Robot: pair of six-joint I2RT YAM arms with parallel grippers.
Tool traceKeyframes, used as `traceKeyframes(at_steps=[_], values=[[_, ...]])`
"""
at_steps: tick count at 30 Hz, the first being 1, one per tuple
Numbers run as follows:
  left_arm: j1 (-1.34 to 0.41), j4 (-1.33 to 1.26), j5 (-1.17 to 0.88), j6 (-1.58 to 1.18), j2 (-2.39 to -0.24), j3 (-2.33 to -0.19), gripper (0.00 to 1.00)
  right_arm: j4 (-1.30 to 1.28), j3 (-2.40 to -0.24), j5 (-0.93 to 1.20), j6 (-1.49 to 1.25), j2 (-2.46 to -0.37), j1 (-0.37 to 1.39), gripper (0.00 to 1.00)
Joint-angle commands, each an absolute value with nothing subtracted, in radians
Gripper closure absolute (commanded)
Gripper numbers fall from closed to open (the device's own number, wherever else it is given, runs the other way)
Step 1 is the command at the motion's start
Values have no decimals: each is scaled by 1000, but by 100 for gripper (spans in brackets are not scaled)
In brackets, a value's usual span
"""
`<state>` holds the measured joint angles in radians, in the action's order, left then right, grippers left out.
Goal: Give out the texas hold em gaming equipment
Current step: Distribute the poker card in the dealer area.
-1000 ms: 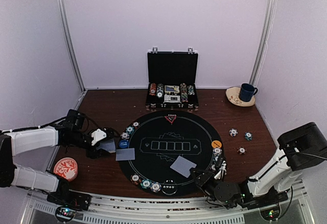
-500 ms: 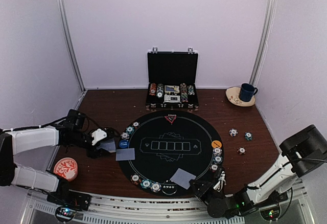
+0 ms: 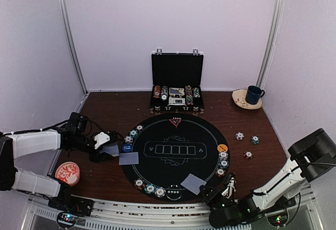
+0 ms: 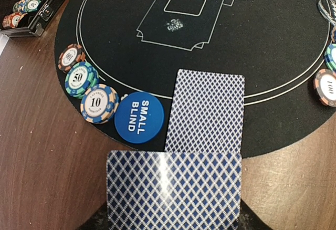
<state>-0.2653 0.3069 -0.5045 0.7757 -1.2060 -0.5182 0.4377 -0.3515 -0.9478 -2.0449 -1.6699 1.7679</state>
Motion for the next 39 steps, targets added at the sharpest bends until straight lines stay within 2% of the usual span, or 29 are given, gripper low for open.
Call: traceKeyframes(at_steps=[1,5,8,17,24,27,35,37,39], values=[[-260,268,-508,767,-1205,-518,91,367,-370,-956,-2068,-1667,1776,89],[-260,268,-507,766,-1208,-519,91,337,-387,-935,-2067,-1672,1775,74],[-260,267,-506,765,-1209,-519,90,316,-394,-923,-2069,-1668,1776,67],[-260,265,-506,767,-1221,-522,90,29,-495,-858,-2093,-1617,1778,52],[-261,267,-508,767,-1210,-521,91,-205,-509,-834,-2143,-1500,1789,42],[-260,268,-509,767,-1209,-522,91,-312,-536,-843,-2152,-1464,1796,35],[-260,272,-511,767,-1211,-525,91,-641,-804,-1029,-1871,-1375,1784,9],[-261,275,-514,770,-1212,-527,91,-603,-827,-1043,-1766,-1337,1753,5],[-261,276,-516,769,-1209,-525,91,-435,-798,-992,-1561,-1282,1689,2]])
